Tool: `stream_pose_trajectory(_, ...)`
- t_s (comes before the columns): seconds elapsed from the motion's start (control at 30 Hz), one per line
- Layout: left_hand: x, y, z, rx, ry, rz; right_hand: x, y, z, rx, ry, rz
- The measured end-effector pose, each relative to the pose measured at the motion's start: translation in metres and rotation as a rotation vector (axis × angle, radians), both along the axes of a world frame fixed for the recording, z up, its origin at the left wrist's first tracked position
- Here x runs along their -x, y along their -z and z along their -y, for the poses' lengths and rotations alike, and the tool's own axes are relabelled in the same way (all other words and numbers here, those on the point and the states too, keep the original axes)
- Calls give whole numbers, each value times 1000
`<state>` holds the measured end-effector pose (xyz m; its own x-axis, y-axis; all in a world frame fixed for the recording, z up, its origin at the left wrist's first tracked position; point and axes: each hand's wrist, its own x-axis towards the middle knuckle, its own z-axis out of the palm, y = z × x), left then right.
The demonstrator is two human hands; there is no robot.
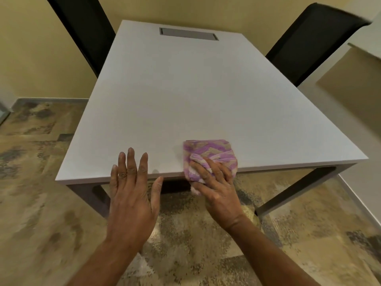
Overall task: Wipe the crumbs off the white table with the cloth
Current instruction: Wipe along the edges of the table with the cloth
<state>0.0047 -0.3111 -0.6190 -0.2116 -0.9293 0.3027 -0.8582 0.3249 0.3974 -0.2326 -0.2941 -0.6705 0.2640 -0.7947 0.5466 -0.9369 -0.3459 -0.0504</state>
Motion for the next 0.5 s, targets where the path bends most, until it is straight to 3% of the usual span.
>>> stream_pose_trajectory(0.27, 16, -25, -17, -17, 106, -157, 33, -18, -26, -94, 256, 221)
stream_pose_trajectory(0.4, 30, -41, -25, -20, 185, -296, 34, -44, -39, -124, 410, 676)
stream_pose_trajectory(0.5, 41, -56, -32, -225, 196, -460, 22, -73, -42, -71, 378, 1028)
